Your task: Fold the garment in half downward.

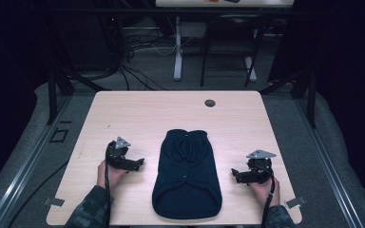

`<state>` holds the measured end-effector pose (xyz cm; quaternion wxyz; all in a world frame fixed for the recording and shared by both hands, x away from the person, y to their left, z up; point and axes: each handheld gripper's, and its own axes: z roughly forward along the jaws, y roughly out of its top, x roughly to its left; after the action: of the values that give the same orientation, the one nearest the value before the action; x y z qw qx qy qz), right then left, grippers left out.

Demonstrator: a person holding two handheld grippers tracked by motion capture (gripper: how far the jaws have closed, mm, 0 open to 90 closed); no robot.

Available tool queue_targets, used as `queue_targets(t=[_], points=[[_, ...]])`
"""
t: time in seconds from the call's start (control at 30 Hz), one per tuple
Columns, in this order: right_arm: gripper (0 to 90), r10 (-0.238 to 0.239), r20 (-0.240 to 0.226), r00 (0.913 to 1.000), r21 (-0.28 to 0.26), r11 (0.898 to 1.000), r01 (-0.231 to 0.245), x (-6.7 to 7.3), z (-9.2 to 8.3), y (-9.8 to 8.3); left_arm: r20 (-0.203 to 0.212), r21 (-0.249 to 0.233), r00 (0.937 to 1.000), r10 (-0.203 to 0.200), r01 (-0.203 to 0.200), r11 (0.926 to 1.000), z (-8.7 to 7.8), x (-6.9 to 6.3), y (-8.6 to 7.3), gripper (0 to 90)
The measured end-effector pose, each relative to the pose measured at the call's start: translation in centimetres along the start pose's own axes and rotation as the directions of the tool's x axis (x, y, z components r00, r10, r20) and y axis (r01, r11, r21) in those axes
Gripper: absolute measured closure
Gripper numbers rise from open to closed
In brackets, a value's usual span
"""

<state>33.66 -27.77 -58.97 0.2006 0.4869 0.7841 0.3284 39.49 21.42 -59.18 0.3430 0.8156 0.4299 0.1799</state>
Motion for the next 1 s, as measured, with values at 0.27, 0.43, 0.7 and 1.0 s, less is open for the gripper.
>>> queue_targets(t=[0.27,0.43,0.7,1.0], points=[[0.0,0.000,0.000,1.0000,0.000,1.000,0.000,0.0,0.0,0.0,0.000,0.000,1.0000,0.000,0.000,1.0000,0.0,0.0,0.0,0.0],[0.6,-0.001,0.000,1.0000,-0.001,1.000,0.001,0.0,0.0,0.0,0.003,0.000,1.0000,0.003,-0.003,1.0000,0.0,0.0,0.0,0.0],[2.2,-0.002,-0.007,1.0000,0.027,1.000,0.002,-0.1,-0.4,0.4,0.036,0.014,0.9994,0.003,-0.003,0.9999,-0.5,0.2,0.8,0.0],[4.0,-0.014,-0.056,0.9983,0.001,1.000,0.014,0.6,-1.7,2.6,0.085,-0.005,0.9963,0.007,-0.007,1.0000,-0.8,-0.1,2.6,0.1]])
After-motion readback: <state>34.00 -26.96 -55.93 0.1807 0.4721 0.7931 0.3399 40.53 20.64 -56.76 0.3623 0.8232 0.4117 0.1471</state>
